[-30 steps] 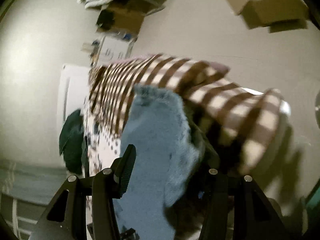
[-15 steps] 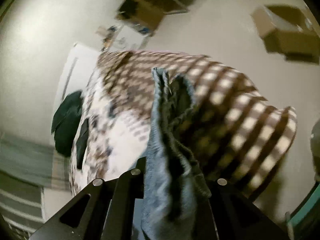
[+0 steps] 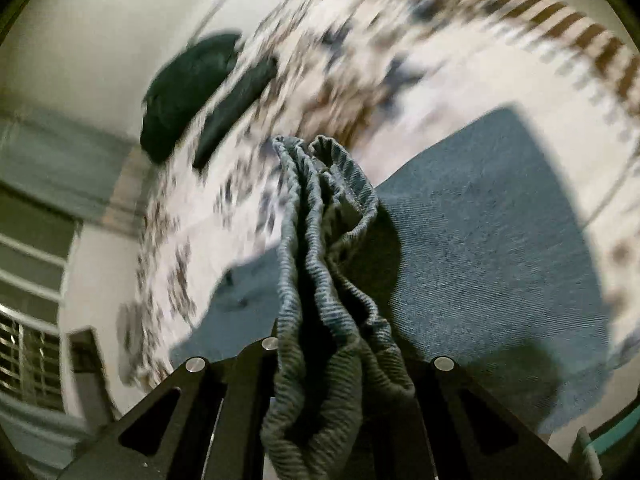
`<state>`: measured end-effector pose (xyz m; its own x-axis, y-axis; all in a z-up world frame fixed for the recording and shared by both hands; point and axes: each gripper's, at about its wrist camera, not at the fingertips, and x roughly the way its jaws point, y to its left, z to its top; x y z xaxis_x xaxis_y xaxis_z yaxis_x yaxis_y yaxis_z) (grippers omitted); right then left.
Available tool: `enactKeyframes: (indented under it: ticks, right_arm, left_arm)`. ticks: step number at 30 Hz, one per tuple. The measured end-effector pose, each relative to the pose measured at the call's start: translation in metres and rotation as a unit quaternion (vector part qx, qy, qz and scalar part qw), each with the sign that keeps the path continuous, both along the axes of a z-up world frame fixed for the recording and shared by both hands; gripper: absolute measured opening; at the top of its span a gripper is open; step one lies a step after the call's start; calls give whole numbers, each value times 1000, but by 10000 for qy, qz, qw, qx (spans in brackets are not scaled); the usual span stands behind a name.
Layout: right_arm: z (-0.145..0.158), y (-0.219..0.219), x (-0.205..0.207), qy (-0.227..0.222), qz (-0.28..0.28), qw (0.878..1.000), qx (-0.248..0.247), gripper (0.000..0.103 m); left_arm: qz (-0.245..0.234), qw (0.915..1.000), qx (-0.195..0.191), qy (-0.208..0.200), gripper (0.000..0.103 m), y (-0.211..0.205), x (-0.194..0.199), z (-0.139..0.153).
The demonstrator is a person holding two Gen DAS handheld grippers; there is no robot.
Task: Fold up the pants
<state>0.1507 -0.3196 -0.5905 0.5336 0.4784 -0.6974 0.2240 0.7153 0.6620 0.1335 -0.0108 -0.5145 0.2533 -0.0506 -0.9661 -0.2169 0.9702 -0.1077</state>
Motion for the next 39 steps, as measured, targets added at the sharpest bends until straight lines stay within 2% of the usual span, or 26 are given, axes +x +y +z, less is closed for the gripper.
enactKeyframes:
  ticks: [2, 6, 8, 9, 10, 11, 12, 13, 14, 16, 18, 20, 22, 26, 27, 29, 30, 31, 32, 35, 39]
  right_arm:
    - [-20, 35, 8, 147, 198, 9995, -180, 9]
    - [-39, 81, 16, 393, 377, 9976, -416, 9]
    - [-43, 106, 23, 596, 604, 9944, -622, 15]
    - [-48, 118, 24, 736, 717, 9924, -672, 20]
    - [-51, 129, 25, 854, 917, 9907, -524, 27]
    - [-52, 139, 24, 883, 1104, 9893, -368, 44]
    - [-50, 145, 22, 918, 1324, 9867, -206, 56]
    - [-49, 148, 22, 985, 1565, 9827, 49, 57]
    - [-48, 145, 20, 1071, 1679, 9794, 320, 58]
    - [-44, 129, 16, 1211, 1598, 9780, 583, 68]
    - [-35, 99, 7, 1254, 1271, 9829, 450, 78]
    - [-23, 68, 0, 1295, 987, 9867, -1, 85]
    - [-16, 36, -7, 1468, 655, 9850, -626, 87]
    - [-21, -6, -7, 1762, 276, 9776, -1119, 87]
    - [-24, -15, -7, 1813, 210, 9765, -1150, 87]
    - [-30, -29, -8, 1910, 140, 9727, -1311, 89]
    - [-34, -33, -7, 1965, 151, 9705, -1388, 91]
    - [-38, -40, -7, 2004, 151, 9691, -1429, 92]
    - [-41, -40, -4, 2035, 157, 9679, -1467, 92]
    - [-49, -31, 6, 2087, 210, 9638, -1646, 92]
    - [-54, -13, 18, 2142, 334, 9587, -1841, 92]
  left_arm:
    - [151, 9999, 58, 21, 103, 23, -2, -3]
    - [464, 9988, 122, 15, 103, 65, -7, -12]
    - [649, 9978, 66, 73, 103, 81, -8, -18]
    - [737, 9972, 0, 104, 103, 89, -9, -20]
    - [800, 9967, -59, 123, 103, 95, -10, -22]
    - [850, 9962, -116, 130, 103, 100, -11, -22]
    - [860, 9961, -176, 118, 103, 103, -10, -22]
    - [829, 9962, -250, 93, 103, 105, -9, -20]
    - [794, 9964, -297, 70, 103, 105, -7, -16]
    - [690, 9967, -427, -9, 103, 102, -3, -10]
    - [519, 9967, -619, -76, 103, 92, 6, -6]
    - [328, 9965, -763, -45, 103, 77, 17, -6]
    - [142, 9960, -886, 32, 103, 58, 31, -13]
    - [-316, 9952, -839, 391, 102, 10, 57, -50]
    - [-477, 9950, -738, 474, 95, 0, 62, -60]
    - [-721, 9957, -490, 328, 91, -13, 66, -64]
    - [-806, 9955, -473, 141, 72, -15, 63, -60]
    - [-895, 9946, -529, -37, 27, -16, 58, -54]
    - [-954, 9932, -660, -134, 20, -15, 52, -46]
    - [-774, 9922, -928, -317, 16, 0, 34, -28]
    - [-572, 9927, -999, -370, 15, 16, 22, -21]
